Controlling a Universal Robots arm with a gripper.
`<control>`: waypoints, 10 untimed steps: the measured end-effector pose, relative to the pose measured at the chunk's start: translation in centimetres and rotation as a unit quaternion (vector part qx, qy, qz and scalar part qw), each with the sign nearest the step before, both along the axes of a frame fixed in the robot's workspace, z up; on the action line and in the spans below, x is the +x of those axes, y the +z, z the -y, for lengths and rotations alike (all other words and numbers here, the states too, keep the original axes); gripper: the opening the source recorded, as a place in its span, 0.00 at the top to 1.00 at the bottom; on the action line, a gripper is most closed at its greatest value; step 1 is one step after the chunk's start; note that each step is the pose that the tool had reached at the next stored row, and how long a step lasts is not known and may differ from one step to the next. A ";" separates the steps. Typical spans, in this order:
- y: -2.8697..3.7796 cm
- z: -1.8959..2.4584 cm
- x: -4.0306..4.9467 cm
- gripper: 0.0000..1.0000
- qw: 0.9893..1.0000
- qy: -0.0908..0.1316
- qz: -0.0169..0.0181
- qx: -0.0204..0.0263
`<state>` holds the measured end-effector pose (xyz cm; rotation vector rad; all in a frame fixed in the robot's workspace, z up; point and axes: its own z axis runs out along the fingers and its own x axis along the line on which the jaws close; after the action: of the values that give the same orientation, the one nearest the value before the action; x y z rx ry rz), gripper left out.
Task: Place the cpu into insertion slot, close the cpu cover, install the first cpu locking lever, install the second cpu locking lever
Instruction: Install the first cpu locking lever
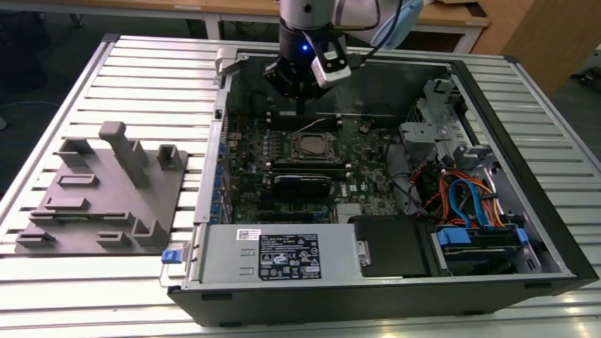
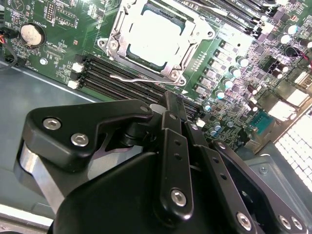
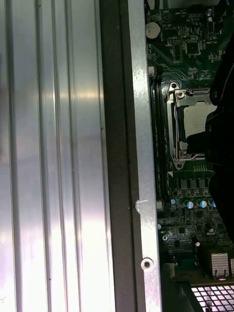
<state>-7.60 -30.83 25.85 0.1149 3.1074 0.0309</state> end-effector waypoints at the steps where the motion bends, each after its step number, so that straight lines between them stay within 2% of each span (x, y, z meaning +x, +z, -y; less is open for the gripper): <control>1: 0.00 0.00 0.00 0.90 1.000 0.000 0.000 0.000; 5: 0.00 0.00 0.00 0.90 1.000 0.000 0.000 0.000; 6: 0.00 0.00 0.00 0.90 1.000 0.000 0.000 0.003; 8: -0.03 0.12 0.00 0.90 1.000 0.000 0.000 0.015; 9: -0.05 0.31 0.01 0.90 1.000 0.000 0.000 0.018; 10: -0.07 0.48 0.01 0.90 1.000 0.000 0.000 0.019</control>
<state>-7.59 -31.31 25.79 0.1159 3.1076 0.0906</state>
